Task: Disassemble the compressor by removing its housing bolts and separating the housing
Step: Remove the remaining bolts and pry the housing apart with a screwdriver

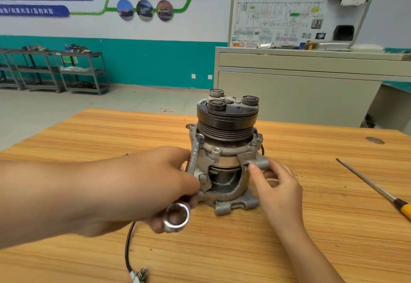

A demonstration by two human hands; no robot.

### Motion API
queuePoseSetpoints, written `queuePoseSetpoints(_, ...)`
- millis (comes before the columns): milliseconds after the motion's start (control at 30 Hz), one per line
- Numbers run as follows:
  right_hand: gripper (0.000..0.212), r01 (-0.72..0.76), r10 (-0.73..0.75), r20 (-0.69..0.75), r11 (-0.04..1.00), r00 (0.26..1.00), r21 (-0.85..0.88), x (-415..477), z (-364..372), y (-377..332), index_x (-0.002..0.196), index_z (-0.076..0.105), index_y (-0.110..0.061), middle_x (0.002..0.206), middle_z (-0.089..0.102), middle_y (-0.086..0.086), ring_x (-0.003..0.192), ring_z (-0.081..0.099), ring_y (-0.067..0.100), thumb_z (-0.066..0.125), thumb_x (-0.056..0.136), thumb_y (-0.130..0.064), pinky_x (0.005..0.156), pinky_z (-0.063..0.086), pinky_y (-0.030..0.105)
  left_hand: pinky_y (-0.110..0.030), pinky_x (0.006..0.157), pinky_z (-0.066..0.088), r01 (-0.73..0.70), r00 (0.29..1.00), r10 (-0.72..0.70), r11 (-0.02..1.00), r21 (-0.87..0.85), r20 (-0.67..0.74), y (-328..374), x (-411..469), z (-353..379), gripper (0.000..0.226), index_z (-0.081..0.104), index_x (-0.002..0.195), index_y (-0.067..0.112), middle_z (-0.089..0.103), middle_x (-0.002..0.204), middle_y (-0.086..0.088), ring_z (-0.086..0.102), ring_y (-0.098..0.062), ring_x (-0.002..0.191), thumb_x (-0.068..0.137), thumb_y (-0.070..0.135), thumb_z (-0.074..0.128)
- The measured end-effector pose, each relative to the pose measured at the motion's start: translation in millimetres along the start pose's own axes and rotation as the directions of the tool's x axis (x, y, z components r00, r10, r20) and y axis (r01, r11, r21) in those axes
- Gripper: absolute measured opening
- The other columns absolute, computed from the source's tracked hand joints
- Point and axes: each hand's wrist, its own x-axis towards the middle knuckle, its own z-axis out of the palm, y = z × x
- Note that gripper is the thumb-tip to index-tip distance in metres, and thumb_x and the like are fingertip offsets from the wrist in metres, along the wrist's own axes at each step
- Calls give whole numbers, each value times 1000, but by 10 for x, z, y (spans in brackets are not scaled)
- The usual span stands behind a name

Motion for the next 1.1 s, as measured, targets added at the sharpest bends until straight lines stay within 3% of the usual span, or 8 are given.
queuePoseSetpoints(33, 40, -6, 6, 4, 1000, 1000, 6, -1, 1, 2, 116, 61, -7, 90, 55, -9, 76, 51, -10, 66, 81, -25, 60, 38, 1, -15, 29, 32, -37, 999, 38, 999, 39, -12, 15, 91, 67, 19, 54, 84, 17, 56, 51, -3, 43, -10, 29, 90, -1, 49)
queuePoseSetpoints(233, 27, -68, 65, 60, 997, 996, 48, 36, 4, 2, 104, 66, -5, 90, 60, -1, 71, 57, 0, 66, 80, -19, 67, 46, 17, -18, 33, 44, -81, 997, 81, 948, -308, -11, 39, 452, 473, 40, 70, 62, 3, 62, 52, -8, 60, -17, 39, 93, -3, 45)
queuePoseSetpoints(400, 31, -92, 87, 65, 993, 994, 69, 38, -3, 26, 108, 65, -7, 96, 63, 2, 74, 58, 2, 66, 80, -21, 66, 45, 13, -22, 40, 47, -65, 997, 48, 954, -292, -66, -131, 450, 457, 10, 56, 102, 17, 62, 57, -3, 60, -19, 47, 94, 16, 51)
queuePoseSetpoints(533, 39, -100, 97, 55, 992, 994, 70, 27, -15, 23, 117, 61, -10, 99, 61, -5, 77, 54, -9, 66, 81, -25, 59, 39, 2, -32, 60, 44, -64, 998, 65, 994, 84, -1, -314, 166, -148, 38, 64, 90, 31, 62, 54, -3, 61, -16, 60, 67, 62, 69)
queuePoseSetpoints(633, 37, -119, 114, 70, 990, 991, 79, 25, -25, 9, 117, 60, -14, 99, 60, -5, 77, 52, -14, 65, 82, -26, 57, 38, 0, -42, 61, 38, -55, 993, 90, 920, 389, -72, -273, -1, -765, 51, 60, 81, 27, 63, 56, -10, 57, -22, 56, 63, 74, 67)
queuePoseSetpoints(833, 32, -138, 132, 80, 987, 988, 80, 23, -50, -35, 114, 59, -20, 98, 61, -5, 76, 52, -13, 64, 83, -26, 57, 38, 0, -21, 44, 42, -14, 913, 321, 642, 767, -252, 104, 48, -1474, 59, 64, 66, 34, 59, 56, 1, 49, -8, 45, 54, 91, 51)
queuePoseSetpoints(1000, 39, -141, 135, 82, 987, 987, 72, 28, -55, -17, 118, 59, -14, 98, 62, -6, 77, 54, -10, 65, 82, -27, 59, 39, 1, -21, 44, 36, 63, 889, 415, 309, 949, -194, 318, 451, -1570, 83, 59, 58, 20, 55, 47, 12, 46, -3, 38, 58, 95, 22)
queuePoseSetpoints(1100, 35, -140, 133, 89, 987, 987, 75, 27, -56, -23, 114, 60, -15, 96, 62, -7, 76, 54, -9, 65, 81, -26, 59, 39, 1, -22, 46, 38, 13, 921, 376, 228, 974, -100, 354, 649, -1592, 110, 67, 73, 10, 56, 51, -2, 45, -6, 42, 45, 102, 14)
